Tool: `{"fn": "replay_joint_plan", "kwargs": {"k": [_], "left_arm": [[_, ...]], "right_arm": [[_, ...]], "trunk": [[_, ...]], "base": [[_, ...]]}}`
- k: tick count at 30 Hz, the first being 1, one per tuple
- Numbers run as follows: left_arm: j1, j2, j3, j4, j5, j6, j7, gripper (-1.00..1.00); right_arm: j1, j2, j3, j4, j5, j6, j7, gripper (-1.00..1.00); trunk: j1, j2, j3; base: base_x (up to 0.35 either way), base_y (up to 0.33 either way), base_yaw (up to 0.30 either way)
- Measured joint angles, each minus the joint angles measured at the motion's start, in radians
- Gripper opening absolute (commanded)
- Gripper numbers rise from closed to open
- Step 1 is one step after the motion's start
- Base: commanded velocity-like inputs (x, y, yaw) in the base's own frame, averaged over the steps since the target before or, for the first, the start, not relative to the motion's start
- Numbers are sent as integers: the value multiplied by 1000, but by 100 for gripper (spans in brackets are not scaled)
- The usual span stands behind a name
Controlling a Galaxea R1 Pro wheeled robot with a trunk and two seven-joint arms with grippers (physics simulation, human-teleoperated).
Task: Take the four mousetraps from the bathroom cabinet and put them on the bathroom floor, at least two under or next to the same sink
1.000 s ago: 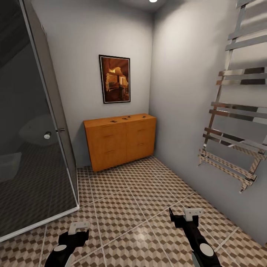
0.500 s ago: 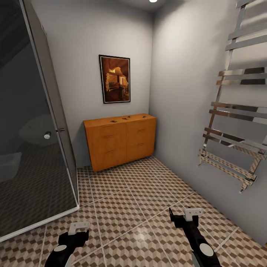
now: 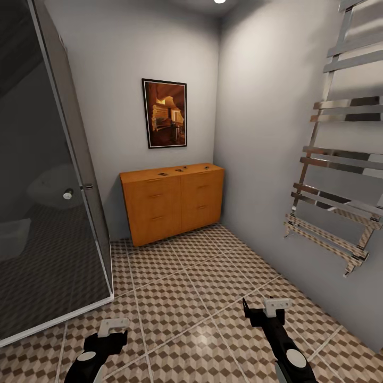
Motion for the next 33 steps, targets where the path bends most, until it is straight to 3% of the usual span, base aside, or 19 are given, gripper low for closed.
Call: {"fn": "replay_joint_plan", "kwargs": {"k": [23, 33], "left_arm": [[0, -1, 0, 27, 0, 3, -1, 100], [0, -7, -2, -13, 0, 3, 2, 100]], "right_arm": [[0, -3, -1, -1, 0, 0, 0, 100], [0, -3, -1, -1, 1, -1, 0, 100]], "trunk": [[0, 0, 0], [0, 0, 0]], "base": [[0, 0, 0], [0, 0, 0]]}}
